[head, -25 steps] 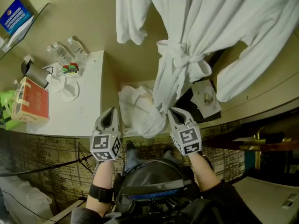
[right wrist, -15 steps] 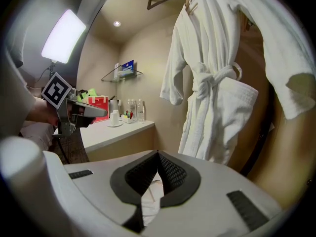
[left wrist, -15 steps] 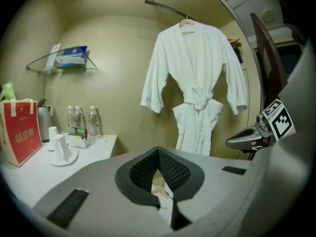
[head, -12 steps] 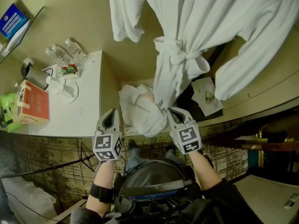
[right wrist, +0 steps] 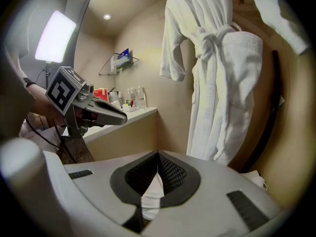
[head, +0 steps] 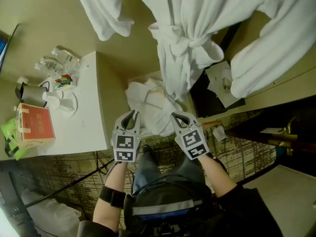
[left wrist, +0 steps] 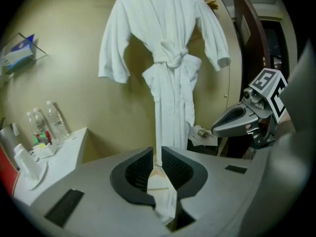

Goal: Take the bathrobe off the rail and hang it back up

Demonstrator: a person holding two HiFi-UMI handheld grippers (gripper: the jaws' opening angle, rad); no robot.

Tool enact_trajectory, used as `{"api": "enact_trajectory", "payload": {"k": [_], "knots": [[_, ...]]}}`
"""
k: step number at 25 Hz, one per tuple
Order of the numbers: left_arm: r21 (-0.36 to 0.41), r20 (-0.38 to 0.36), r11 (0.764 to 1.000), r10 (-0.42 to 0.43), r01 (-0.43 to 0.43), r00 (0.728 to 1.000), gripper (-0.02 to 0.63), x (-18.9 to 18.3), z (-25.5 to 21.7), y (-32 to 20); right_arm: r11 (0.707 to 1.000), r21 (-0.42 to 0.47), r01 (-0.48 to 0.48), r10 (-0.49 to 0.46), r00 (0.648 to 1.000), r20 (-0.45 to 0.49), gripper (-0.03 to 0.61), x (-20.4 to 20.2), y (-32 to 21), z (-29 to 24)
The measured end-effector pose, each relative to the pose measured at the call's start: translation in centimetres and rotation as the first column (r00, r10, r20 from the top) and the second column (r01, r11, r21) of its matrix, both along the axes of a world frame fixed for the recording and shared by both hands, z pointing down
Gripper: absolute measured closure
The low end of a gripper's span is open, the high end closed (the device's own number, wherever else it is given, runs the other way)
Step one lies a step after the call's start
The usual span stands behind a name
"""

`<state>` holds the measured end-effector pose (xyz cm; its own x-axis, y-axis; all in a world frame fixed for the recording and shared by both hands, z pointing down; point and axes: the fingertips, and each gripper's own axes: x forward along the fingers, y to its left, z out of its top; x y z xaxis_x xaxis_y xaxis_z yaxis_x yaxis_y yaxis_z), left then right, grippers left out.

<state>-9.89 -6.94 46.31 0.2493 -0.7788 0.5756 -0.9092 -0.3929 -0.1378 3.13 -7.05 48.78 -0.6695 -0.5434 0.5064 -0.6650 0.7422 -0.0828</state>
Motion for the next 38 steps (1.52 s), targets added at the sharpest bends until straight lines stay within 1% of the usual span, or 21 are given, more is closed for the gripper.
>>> {"api": "enact_trajectory", "payload": {"k": [2,3,5,8,12,15,17,20,23,26,30,33,35,38], "knots": [[-0.043,0.021,0.995,0.094,-0.093,0.995,0.546,0.9,2.8,-1.3,0.998,-0.035,-0.061,0.06,0.998,-0.015,0.561,-0.2,0.0,2.1],[-0.064,0.03,0.99,0.128,-0.126,0.991,0.532,1.2,4.3,-2.0,0.995,-0.05,-0.092,0.091,0.996,-0.022,0.561,-0.2,-0.1,3.4],[-0.105,0.047,0.981,0.17,-0.164,0.984,0.512,1.5,7.9,-3.3,0.984,-0.085,-0.154,0.153,0.988,-0.027,0.561,-0.1,-0.5,6.1],[-0.145,0.061,0.968,0.215,-0.205,0.975,0.457,2.1,13.0,-5.8,0.967,-0.124,-0.222,0.217,0.975,-0.055,0.561,-0.3,-1.4,11.1],[-0.185,0.071,0.955,0.247,-0.231,0.966,0.4,2.5,19.5,-8.5,0.942,-0.198,-0.27,0.256,0.962,-0.094,0.561,-1.5,-2.4,17.7],[-0.207,0.089,0.947,0.269,-0.246,0.959,0.378,2.6,24.3,-10.9,0.924,-0.246,-0.295,0.274,0.955,-0.116,0.561,-2.5,-4.0,22.3],[-0.233,0.118,0.936,0.296,-0.263,0.948,0.367,2.2,27.8,-12.3,0.906,-0.283,-0.315,0.292,0.949,-0.122,0.561,-3.2,-5.2,25.1],[-0.276,0.174,0.914,0.352,-0.297,0.92,0.36,1.5,32.9,-14.2,0.879,-0.334,-0.339,0.315,0.941,-0.125,0.561,-4.1,-6.7,29.1],[-0.303,0.216,0.895,0.399,-0.327,0.891,0.359,0.8,37.0,-15.9,0.862,-0.359,-0.358,0.331,0.934,-0.138,0.561,-4.6,-7.8,32.7],[-0.325,0.233,0.876,0.44,-0.357,0.867,0.344,0.4,40.6,-17.4,0.853,-0.374,-0.363,0.334,0.932,-0.143,0.561,-5.4,-8.8,35.9],[-0.348,0.27,0.849,0.496,-0.397,0.825,0.339,0.2,45.3,-19.3,0.848,-0.378,-0.371,0.338,0.929,-0.152,0.561,-6.3,-10.6,40.1],[-0.358,0.293,0.83,0.536,-0.429,0.792,0.337,0.6,48.2,-20.7,0.835,-0.399,-0.38,0.35,0.925,-0.148,0.561,-6.8,-11.9,42.7],[-0.383,0.307,0.803,0.577,-0.457,0.757,0.337,0.7,50.1,-21.2,0.829,-0.408,-0.383,0.359,0.923,-0.136,0.561,-7.0,-12.5,43.8],[-0.442,0.31,0.748,0.645,-0.495,0.698,0.337,0.6,52.6,-21.7,0.827,-0.411,-0.383,0.366,0.923,-0.122,0.561,-7.2,-13.5,44.9]]}}
